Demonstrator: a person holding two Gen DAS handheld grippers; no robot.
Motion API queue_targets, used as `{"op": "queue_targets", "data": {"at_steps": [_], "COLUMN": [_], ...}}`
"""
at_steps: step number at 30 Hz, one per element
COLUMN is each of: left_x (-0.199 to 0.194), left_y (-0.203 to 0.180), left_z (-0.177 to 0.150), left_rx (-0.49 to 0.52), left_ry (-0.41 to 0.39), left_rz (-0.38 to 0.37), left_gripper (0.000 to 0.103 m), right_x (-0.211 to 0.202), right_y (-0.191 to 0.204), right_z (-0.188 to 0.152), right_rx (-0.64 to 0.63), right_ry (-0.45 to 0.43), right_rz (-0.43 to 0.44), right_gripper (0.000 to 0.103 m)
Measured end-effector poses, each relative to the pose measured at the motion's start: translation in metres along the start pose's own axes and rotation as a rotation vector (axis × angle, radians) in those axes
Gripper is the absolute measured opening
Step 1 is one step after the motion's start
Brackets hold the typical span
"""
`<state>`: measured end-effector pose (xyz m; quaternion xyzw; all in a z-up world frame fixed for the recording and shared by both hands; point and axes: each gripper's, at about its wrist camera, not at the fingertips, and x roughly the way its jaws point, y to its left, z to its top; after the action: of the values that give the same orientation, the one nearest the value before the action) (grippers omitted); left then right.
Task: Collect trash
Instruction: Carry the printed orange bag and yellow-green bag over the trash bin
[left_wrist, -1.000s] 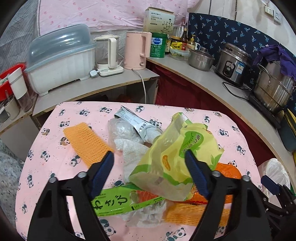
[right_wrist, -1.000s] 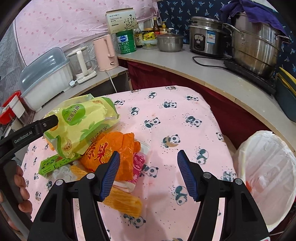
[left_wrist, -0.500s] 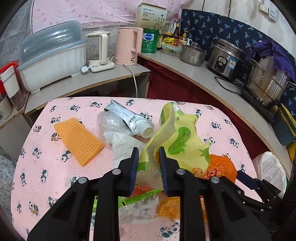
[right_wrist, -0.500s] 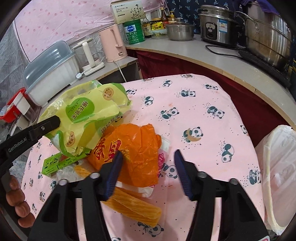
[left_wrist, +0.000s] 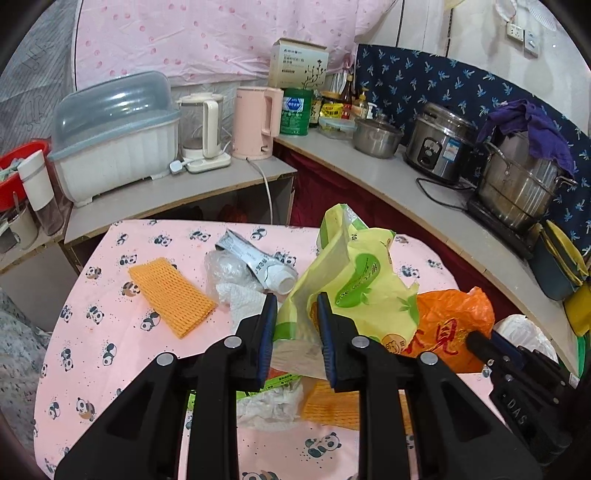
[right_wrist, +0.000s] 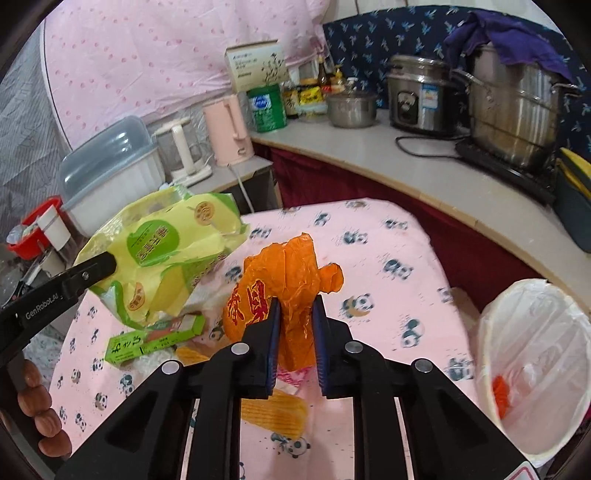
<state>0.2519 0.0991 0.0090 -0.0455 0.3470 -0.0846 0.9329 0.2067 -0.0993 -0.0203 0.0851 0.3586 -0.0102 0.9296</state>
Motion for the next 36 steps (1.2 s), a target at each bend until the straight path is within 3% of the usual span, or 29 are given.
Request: {"op": "queue_targets", "data": {"at_steps": [13, 36], "left_x": [-0.05, -0.061], "left_y": [-0.051, -0.22], "left_z": [-0.003, -0.048], "left_rx": [0.053, 0.259], "left_ry": [-0.058, -0.008], "left_rz": [-0.054, -0.236], "left_gripper": [0.022, 0.022], "right_x": [-0.077, -0.157], "right_y": [-0.056, -0.209], "right_z": [0.007, -0.04], "right_rx": [0.09, 0.302], "right_ry": [-0.125, -0.182], "right_rz": [-0.069, -0.268], "right_gripper": [0.016, 0.016]}}
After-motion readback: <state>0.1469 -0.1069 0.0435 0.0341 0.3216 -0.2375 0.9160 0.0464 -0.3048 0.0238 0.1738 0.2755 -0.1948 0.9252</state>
